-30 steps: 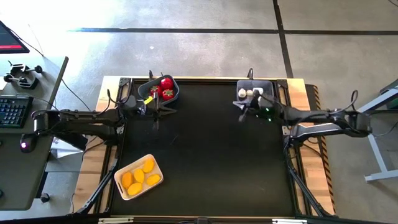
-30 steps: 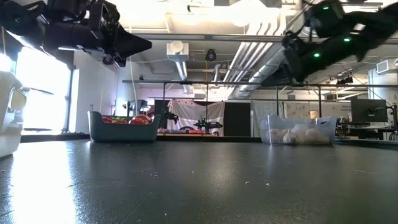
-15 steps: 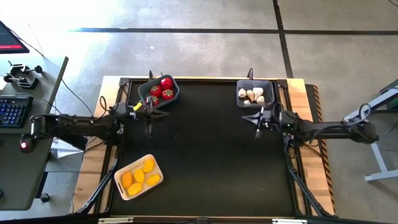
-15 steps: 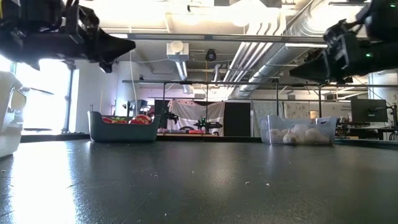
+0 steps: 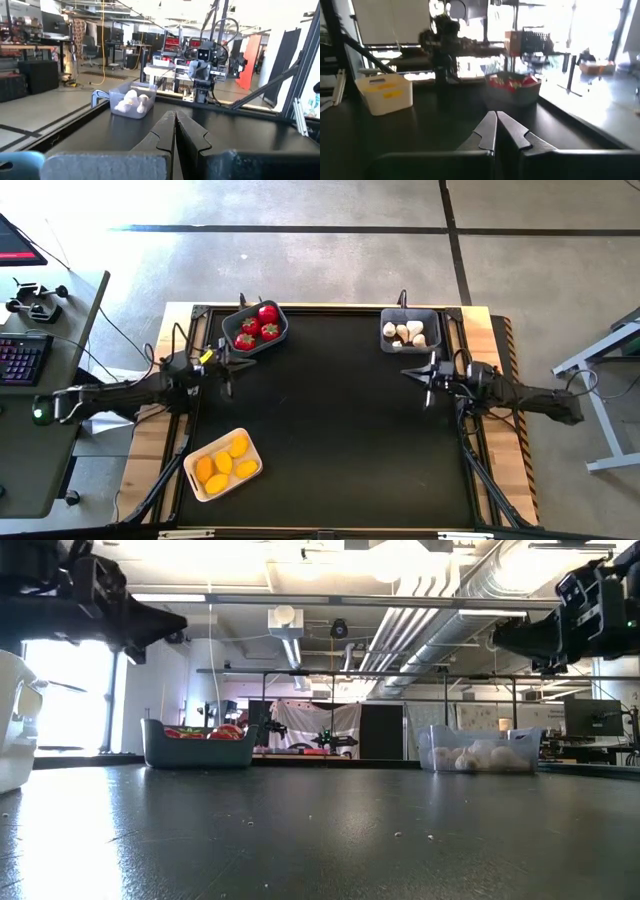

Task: Sort produce into baskets
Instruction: Return to Home Position

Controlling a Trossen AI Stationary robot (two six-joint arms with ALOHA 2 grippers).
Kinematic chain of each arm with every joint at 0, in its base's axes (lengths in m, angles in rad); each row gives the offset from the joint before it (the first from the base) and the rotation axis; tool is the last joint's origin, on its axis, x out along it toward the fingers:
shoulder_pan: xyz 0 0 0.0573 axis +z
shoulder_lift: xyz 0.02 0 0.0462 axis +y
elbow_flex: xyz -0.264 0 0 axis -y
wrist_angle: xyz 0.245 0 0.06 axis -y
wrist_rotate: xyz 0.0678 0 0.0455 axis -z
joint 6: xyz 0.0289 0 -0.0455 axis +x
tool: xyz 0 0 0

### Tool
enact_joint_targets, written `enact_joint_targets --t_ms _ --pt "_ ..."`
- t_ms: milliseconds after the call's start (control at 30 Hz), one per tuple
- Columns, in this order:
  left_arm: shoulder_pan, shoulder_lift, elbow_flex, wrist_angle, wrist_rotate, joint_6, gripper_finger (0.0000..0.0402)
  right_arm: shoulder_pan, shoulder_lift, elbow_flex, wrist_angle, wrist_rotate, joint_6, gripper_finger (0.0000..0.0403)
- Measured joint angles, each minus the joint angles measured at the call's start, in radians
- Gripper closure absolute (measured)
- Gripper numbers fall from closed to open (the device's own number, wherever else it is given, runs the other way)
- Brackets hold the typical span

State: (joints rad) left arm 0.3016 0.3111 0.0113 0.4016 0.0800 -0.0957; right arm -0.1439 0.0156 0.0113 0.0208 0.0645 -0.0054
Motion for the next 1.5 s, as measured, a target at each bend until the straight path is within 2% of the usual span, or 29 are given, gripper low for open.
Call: enact_joint_targets --t_ms 200,233,500,700,933,1067,1500 --pt "-0.003 -0.303 0.001 -0.267 -0.014 -0.025 0.0402 0.0 -0.012 0.0 -0.002 -0.005 -0.018 0.0403" --pt "-0.004 -0.309 0.004 -0.289 -0.03 -0.024 0.0402 0.0 -0.012 -0.001 0.002 -0.004 -0.018 0.0403" --pt "-0.016 -0.307 0.0 -0.337 -0.075 0.001 0.0402 0.0 -0.013 -0.001 0.013 0.06 0.003 0.0403" --pt "-0.016 -0.307 0.001 -0.338 -0.181 0.028 0.0402 0.0 -0.011 -0.002 0.026 0.155 -0.025 0.0403" --pt "-0.015 -0.27 0.002 -0.383 -0.166 -0.008 0.0402 -0.002 -0.01 -0.002 0.038 0.229 -0.089 0.0403" --pt "-0.015 -0.235 0.002 -0.384 -0.158 -0.056 0.0402 -0.002 -0.01 -0.002 0.039 0.22 -0.083 0.0403" --pt "-0.015 -0.216 0.002 -0.382 -0.157 -0.058 0.0402 -0.002 -0.01 -0.002 0.039 0.216 -0.082 0.0403"
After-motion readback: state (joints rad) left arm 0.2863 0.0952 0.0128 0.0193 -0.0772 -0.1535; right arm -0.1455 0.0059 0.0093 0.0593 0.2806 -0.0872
